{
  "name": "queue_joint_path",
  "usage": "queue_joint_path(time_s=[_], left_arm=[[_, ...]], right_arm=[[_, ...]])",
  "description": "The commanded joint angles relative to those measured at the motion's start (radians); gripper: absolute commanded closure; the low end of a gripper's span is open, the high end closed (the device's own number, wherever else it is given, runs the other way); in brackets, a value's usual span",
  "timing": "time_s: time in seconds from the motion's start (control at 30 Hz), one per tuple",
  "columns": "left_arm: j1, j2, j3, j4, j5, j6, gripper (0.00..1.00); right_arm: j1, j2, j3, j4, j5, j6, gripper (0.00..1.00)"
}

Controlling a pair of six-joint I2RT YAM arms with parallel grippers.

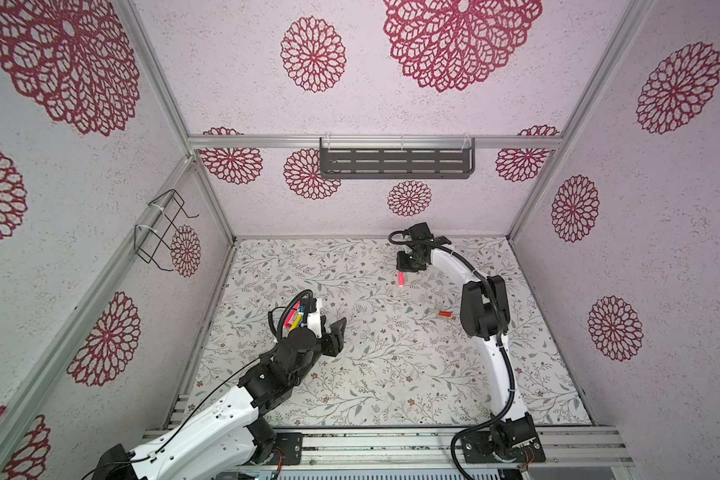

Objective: Insert the pens into the pen caps
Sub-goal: 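Open the left gripper while the right gripper carries the capped pink pen away, then lay the capped pink pen on the table and open the right gripper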

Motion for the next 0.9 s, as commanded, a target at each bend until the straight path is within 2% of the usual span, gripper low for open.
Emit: queue_joint_path(time_s=[0.0,0.17,0.37,0.5,0.73,0.87], left_arm=[[-0.007,-0.025,-0.007,-0.015,-0.024,-0.014,0.37],[-0.006,-0.042,0.0,-0.045,-0.042,-0.002,0.37],[-0.005,-0.043,0.028,-0.103,-0.089,0.02,0.37],[0.009,0.011,0.077,-0.203,-0.139,0.008,0.36],[0.17,0.192,0.18,-0.349,-0.021,-0.048,0.37],[0.243,0.278,0.195,-0.33,0.031,-0.045,0.37]], right_arm=[[-0.007,-0.003,0.032,-0.03,0.028,0.012,0.62],[-0.001,-0.075,-0.004,-0.008,0.056,0.024,0.55],[0.013,-0.234,-0.1,0.041,0.073,0.023,0.54],[0.031,-0.365,-0.207,0.092,0.069,0.018,0.54],[0.042,-0.665,-0.534,0.29,-0.104,0.002,0.53],[0.042,-0.847,-0.726,0.376,-0.167,-0.002,0.5]])
